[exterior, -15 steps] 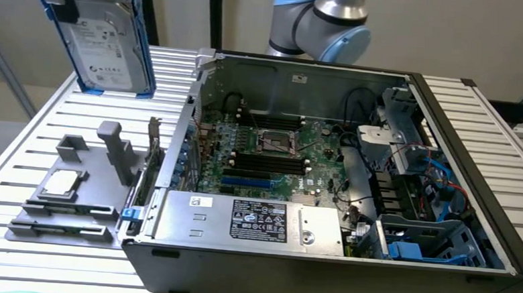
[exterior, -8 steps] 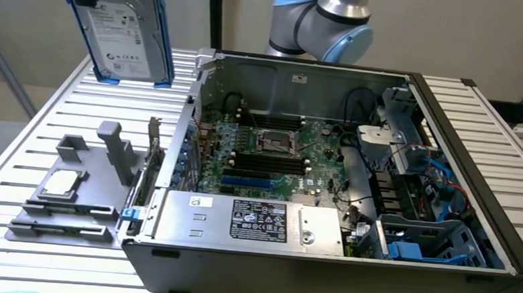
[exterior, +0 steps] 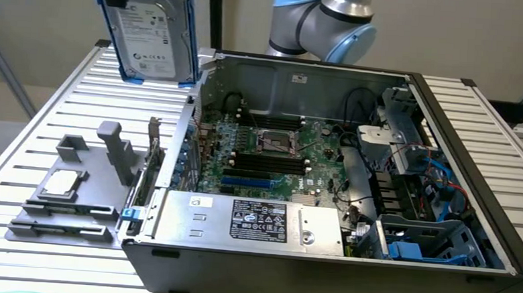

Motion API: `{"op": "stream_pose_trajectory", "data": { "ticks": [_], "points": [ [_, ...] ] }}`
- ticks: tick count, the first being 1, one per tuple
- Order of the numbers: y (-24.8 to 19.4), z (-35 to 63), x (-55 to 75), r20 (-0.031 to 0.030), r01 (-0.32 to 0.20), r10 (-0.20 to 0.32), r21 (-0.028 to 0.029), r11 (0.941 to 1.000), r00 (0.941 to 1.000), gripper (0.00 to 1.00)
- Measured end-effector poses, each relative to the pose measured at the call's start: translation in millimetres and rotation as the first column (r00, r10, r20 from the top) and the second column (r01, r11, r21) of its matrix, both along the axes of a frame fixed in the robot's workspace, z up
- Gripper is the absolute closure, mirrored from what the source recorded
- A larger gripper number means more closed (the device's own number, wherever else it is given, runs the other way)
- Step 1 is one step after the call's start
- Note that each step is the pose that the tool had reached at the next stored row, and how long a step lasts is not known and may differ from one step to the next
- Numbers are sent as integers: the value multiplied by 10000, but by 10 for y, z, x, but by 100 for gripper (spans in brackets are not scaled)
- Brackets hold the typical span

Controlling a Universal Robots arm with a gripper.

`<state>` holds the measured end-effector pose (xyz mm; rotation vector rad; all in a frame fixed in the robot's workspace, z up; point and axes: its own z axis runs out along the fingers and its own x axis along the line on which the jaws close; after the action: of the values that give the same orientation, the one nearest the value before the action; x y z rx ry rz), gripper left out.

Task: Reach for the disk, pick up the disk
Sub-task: 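Pick up the disk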

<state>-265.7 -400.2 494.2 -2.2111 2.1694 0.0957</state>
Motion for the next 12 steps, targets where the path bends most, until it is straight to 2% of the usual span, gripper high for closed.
{"op": "stream_pose_trajectory", "data": {
  "ticks": [4,12],
  "points": [
    [-34,0,183,1,0,0,34,10000,10000,67],
    [-122,0,546,0,1,-1,35,10000,10000,67]
  ]
}}
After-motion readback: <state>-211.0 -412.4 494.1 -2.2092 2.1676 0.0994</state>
